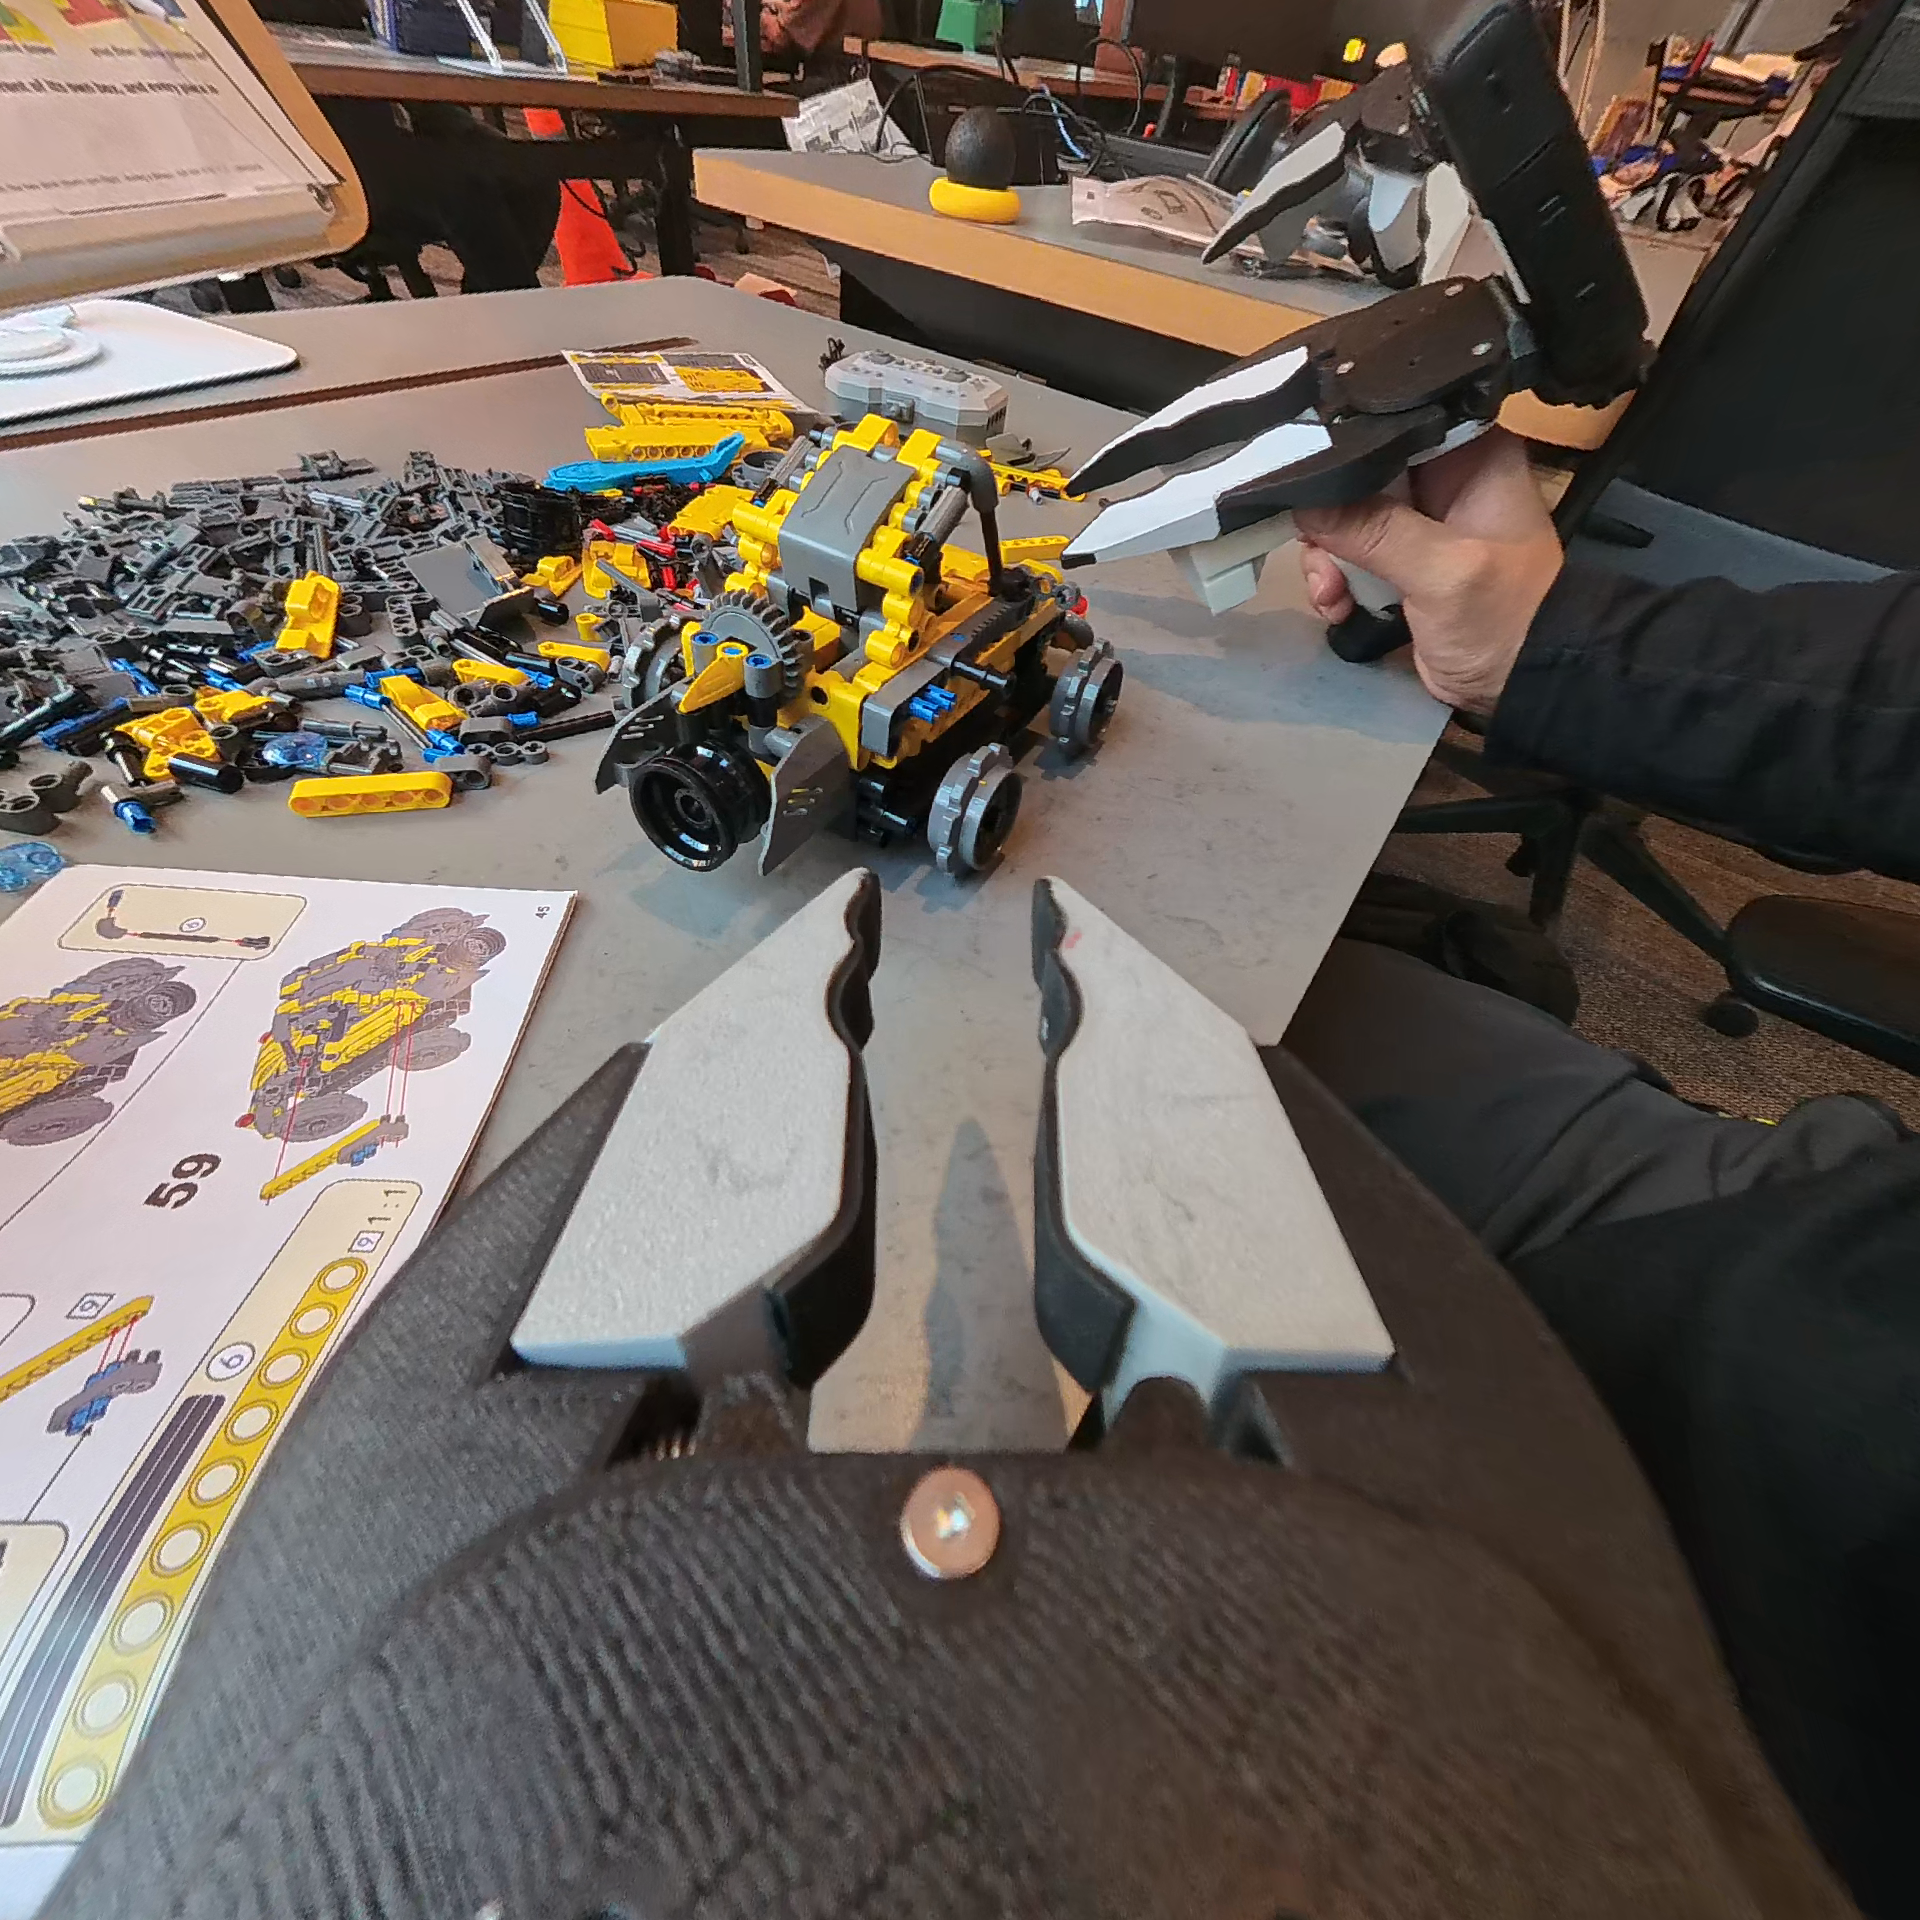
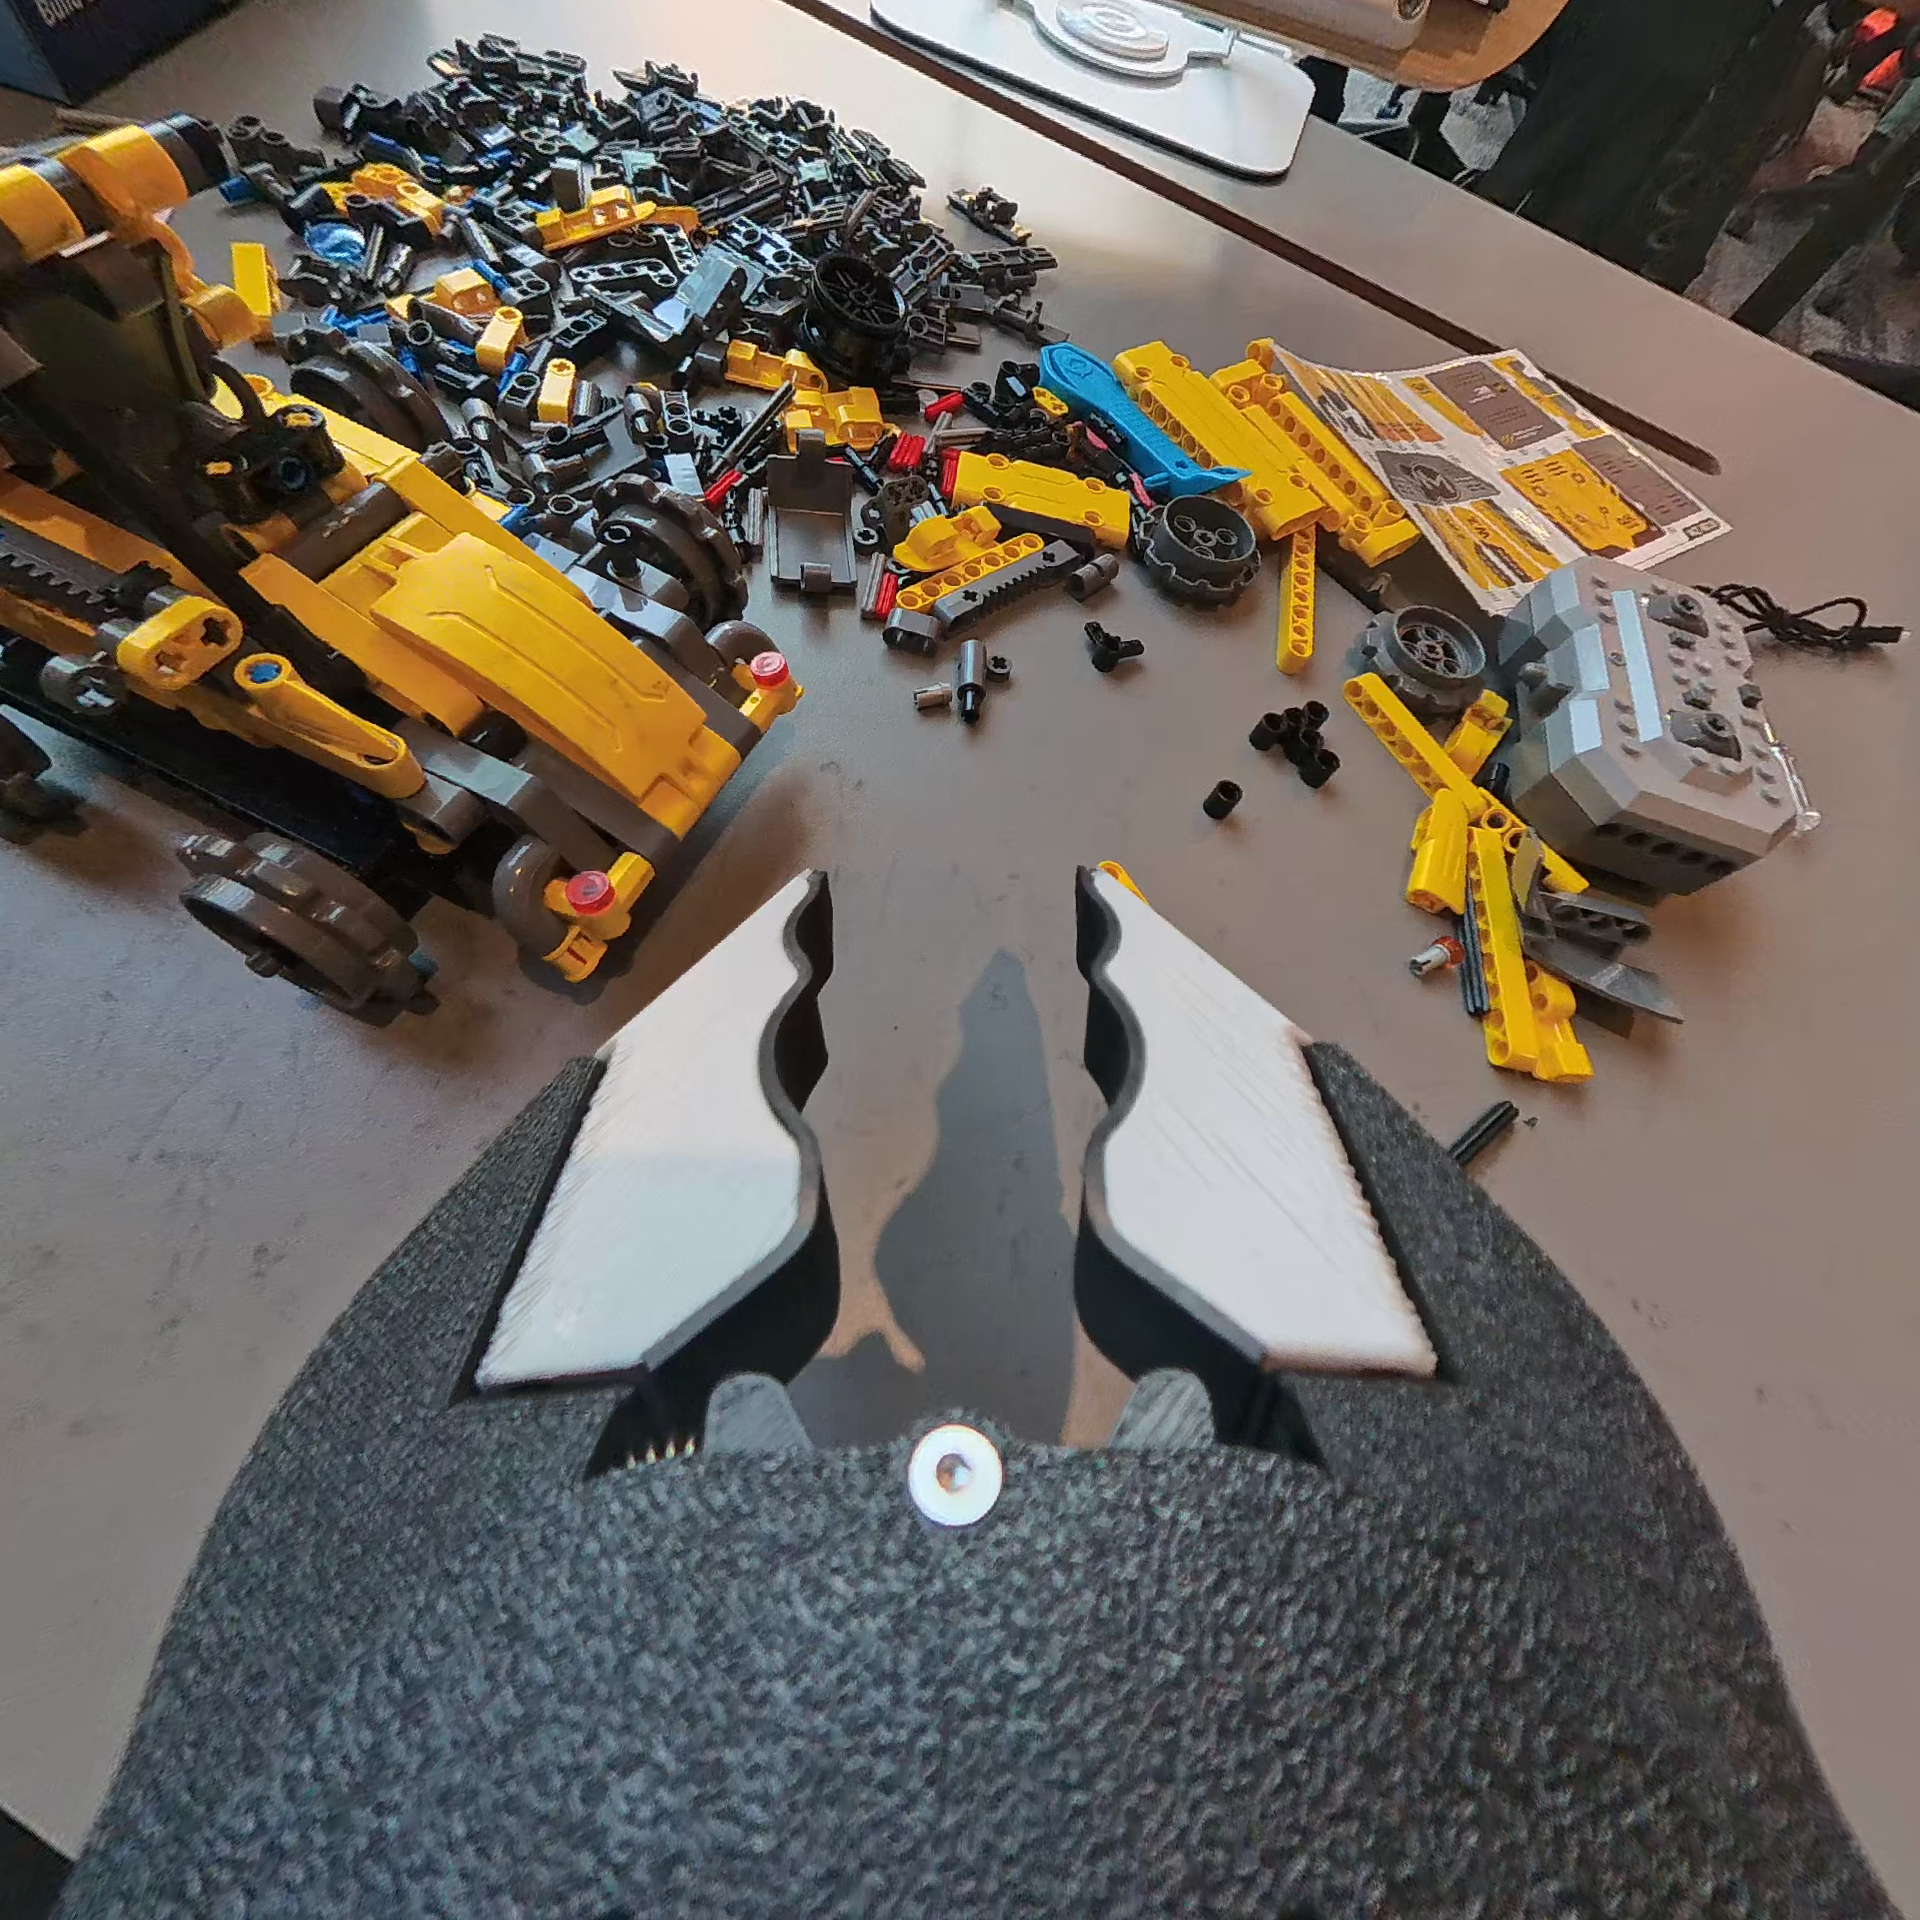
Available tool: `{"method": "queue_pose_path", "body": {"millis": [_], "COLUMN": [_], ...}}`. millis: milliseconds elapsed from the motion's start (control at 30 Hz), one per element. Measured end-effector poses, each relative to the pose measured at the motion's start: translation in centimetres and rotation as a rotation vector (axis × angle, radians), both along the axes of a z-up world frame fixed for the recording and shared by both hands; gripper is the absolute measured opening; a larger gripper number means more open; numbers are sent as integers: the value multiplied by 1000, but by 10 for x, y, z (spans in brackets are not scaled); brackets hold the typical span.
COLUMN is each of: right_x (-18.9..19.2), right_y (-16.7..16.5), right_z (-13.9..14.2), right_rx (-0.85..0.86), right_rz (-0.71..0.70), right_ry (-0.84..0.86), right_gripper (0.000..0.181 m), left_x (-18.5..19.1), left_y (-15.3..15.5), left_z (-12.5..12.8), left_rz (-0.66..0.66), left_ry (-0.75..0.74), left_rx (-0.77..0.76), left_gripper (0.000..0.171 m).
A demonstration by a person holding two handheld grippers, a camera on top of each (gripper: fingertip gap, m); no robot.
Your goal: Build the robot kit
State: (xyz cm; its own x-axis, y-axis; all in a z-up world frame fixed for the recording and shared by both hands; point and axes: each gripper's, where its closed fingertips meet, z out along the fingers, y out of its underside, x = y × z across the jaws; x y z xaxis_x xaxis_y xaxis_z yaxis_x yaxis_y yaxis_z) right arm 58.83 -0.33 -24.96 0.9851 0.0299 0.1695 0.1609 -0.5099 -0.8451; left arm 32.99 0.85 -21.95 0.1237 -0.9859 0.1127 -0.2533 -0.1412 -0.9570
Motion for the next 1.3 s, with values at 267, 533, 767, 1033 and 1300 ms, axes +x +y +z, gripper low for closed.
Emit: {"method": "queue_pose_path", "body": {"millis": [267, 533, 767, 1033, 1300], "right_x": [0, 0, -3, -29, -107], "right_y": [0, 0, -1, -1, 1], "right_z": [-1, 0, 4, 13, 20], "right_rx": [-4, -2, 29, 87, 26], "right_rz": [0, -1, 13, 145, 525], "right_ry": [3, -4, -32, -16, 188], "right_gripper": [48, 48, 52, 62, 94], "left_x": [0, -1, -1, 5, 22], "left_y": [-1, -2, 1, 3, 40], "left_z": [0, 0, -6, -15, 17], "left_rz": [-7, -16, 12, 13, -49], "left_ry": [-2, 0, 28, 105, 132], "left_rx": [-2, 6, 10, 0, 64], "left_gripper": [26, 28, 31, 55, 87]}}
